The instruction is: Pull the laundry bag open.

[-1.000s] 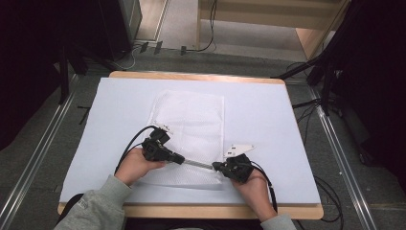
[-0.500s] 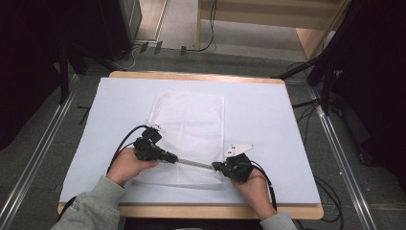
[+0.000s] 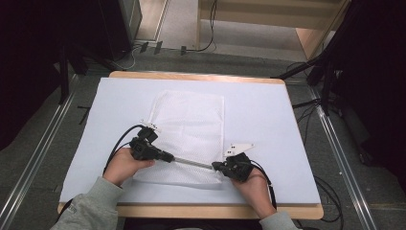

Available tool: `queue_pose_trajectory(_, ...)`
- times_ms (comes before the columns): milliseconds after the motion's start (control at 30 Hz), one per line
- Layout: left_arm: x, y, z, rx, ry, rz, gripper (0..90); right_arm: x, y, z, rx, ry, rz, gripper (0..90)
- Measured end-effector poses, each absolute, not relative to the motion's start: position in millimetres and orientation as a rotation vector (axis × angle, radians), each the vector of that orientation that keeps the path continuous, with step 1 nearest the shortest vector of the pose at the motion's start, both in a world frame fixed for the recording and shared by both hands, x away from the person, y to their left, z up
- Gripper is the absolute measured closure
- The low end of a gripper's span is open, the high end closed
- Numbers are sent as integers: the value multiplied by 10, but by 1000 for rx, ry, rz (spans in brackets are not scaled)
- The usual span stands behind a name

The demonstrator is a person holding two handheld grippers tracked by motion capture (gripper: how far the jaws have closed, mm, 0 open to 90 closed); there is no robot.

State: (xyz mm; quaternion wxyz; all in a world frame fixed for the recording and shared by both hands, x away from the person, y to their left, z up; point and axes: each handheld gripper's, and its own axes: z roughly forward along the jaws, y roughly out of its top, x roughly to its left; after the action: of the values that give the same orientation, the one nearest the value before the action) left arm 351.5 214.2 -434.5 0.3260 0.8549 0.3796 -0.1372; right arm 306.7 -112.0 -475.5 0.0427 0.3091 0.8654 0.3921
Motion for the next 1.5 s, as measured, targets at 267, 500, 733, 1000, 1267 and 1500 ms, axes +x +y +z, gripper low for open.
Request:
queue_pose_trajectory(267,3496,2306,-4332,2221,1014,-348,883,3070,-1122,-4753,952,2650,1199,900)
queue_pose_trajectory(500,3488,2351,-4348,2217,1019,-352,883,3077,-1117,-4749,948,2657,1196,900)
queue_pose_trajectory(733,3493,2427,-4353,2200,1042,-353,883,3087,-1121,-4750,945,2662,1199,900)
queue_pose_trajectory(1000,3488,2469,-4361,2201,1050,-351,883,3086,-1120,-4751,928,2663,1199,900)
queue_pose_trajectory(1267,3469,2546,-4362,2189,1071,-342,883,3099,-1124,-4749,923,2673,1200,900)
queue_pose_trajectory(1500,3460,2621,-4359,2172,1097,-342,883,3100,-1122,-4745,907,2678,1193,900)
